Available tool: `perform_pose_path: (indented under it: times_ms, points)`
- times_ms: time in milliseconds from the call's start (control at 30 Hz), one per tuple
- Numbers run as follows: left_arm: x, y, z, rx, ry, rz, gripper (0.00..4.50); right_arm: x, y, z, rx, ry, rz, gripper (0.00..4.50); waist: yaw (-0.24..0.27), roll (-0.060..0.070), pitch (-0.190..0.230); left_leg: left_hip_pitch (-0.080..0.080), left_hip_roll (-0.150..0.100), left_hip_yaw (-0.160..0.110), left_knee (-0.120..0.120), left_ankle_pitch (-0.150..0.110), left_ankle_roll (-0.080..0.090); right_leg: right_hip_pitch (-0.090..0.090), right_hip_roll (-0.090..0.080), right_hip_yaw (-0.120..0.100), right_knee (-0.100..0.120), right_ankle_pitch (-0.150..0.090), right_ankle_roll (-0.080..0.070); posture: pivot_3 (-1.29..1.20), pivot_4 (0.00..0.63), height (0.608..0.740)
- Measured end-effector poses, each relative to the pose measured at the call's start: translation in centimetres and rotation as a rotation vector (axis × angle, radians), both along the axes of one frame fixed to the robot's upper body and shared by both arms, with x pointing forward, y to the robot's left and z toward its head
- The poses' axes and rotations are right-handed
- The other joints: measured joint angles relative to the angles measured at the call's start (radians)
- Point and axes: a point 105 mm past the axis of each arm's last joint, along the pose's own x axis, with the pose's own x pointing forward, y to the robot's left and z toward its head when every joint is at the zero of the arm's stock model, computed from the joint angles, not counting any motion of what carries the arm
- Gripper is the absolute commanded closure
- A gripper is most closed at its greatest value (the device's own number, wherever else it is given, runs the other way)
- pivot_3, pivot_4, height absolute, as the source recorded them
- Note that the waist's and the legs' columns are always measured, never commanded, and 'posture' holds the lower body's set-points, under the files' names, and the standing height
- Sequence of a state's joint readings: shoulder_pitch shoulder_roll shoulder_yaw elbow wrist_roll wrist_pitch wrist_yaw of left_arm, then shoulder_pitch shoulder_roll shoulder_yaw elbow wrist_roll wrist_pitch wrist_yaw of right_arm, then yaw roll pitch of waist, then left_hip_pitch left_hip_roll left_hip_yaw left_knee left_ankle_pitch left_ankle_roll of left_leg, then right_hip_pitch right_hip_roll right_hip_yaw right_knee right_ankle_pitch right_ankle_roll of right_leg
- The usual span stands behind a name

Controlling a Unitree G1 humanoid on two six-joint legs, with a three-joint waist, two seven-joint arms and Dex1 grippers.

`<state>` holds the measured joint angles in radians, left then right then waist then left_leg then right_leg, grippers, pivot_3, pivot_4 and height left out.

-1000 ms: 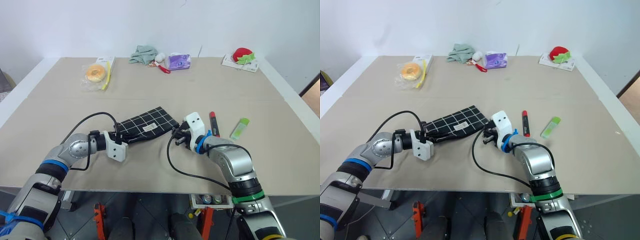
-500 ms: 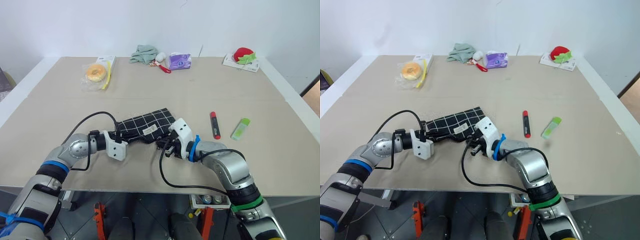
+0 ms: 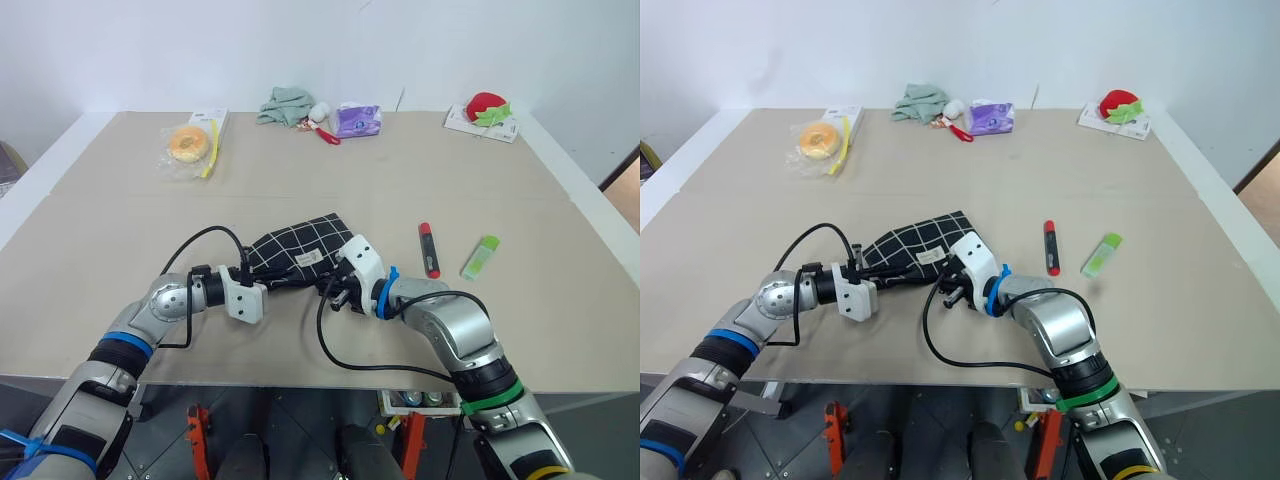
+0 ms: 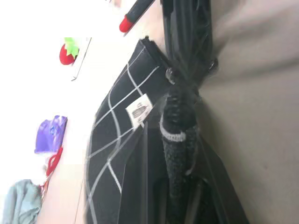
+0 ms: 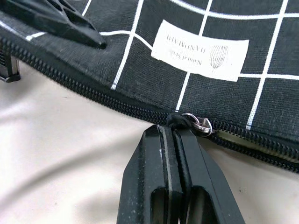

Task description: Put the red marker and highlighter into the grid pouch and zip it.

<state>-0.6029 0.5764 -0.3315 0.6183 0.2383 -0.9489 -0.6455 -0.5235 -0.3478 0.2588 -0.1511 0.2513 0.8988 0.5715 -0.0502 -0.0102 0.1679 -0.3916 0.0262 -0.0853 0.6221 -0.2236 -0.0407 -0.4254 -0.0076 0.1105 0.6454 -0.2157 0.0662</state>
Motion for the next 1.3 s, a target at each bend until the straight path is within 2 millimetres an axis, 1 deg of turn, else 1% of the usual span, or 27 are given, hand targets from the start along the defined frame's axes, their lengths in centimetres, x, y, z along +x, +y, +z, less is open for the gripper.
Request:
perform_pose_path:
  times_ms: [167,333,467,600,733,833,933,1100,1300]
  points:
    - [0.1,0.0,0.0,-0.001,0.004,0.007,4.50,-0.3,-0.4,0.0,-0.015,-0.004,0.012,4.30,0.000,-0.001,0.000,0.000,0.000,0.000,0.000,0.000,0.000,0.000,0.000,0.000,0.000,0.000,0.000,0.00,0.150,0.739]
    - [-0.1,0.0,0.0,0.003,0.001,0.001,4.50,-1.8,-1.4,-0.2,-0.027,0.025,0.075,4.30,0.000,-0.001,0.000,0.000,0.000,0.000,0.000,-0.001,0.000,0.000,0.000,0.000,0.000,-0.001,0.000,0.00,0.150,0.739]
    - [-0.1,0.0,0.0,0.004,0.002,-0.001,4.50,-1.8,-2.2,-0.2,-0.056,0.015,0.078,4.30,0.000,-0.001,0.001,0.000,0.000,0.000,0.000,-0.001,0.000,0.000,0.000,0.000,0.000,-0.001,0.000,0.00,0.150,0.739]
    - [-0.1,0.0,0.0,0.006,0.004,-0.001,4.50,-1.9,-1.8,-0.2,-0.064,0.007,0.090,4.30,0.000,-0.001,0.001,0.000,0.000,0.000,0.000,-0.001,0.000,0.000,0.000,0.000,0.000,-0.001,0.000,0.00,0.150,0.739]
    - [-0.1,-0.1,0.0,0.001,0.006,0.001,4.50,-2.6,-0.1,-0.3,-0.057,0.013,0.141,4.30,-0.001,-0.001,0.001,0.000,0.000,0.000,0.000,-0.001,0.000,0.000,0.000,0.000,0.000,-0.001,0.000,0.00,0.150,0.739]
    - [-0.1,-0.1,0.1,-0.004,0.007,0.003,4.50,-3.6,1.2,-0.4,-0.054,0.017,0.210,4.30,-0.001,-0.001,0.001,0.000,0.000,0.000,0.000,-0.001,0.000,0.000,0.000,0.000,0.000,-0.001,0.000,0.00,0.150,0.739]
    - [0.0,-0.2,0.1,-0.012,0.007,0.003,4.50,-4.0,1.7,-0.5,-0.050,0.023,0.238,4.30,0.000,-0.002,0.001,0.000,0.000,0.000,0.001,0.000,-0.001,0.000,0.000,0.000,0.000,-0.001,0.000,0.00,0.150,0.739]
    - [0.1,-0.3,0.2,-0.020,0.012,0.009,4.50,-4.0,1.6,-0.6,-0.055,0.026,0.242,4.30,0.000,-0.003,0.002,0.000,0.000,0.000,0.001,-0.001,0.000,0.000,0.000,0.000,0.000,-0.001,0.000,0.00,0.150,0.739]
    - [-0.1,-0.3,0.1,-0.028,0.015,0.010,4.50,-3.6,0.1,-0.4,-0.075,0.008,0.217,4.30,0.000,-0.003,0.002,0.000,0.000,0.000,0.001,0.000,0.000,0.000,0.000,0.000,0.000,-0.001,0.000,0.00,0.150,0.739]
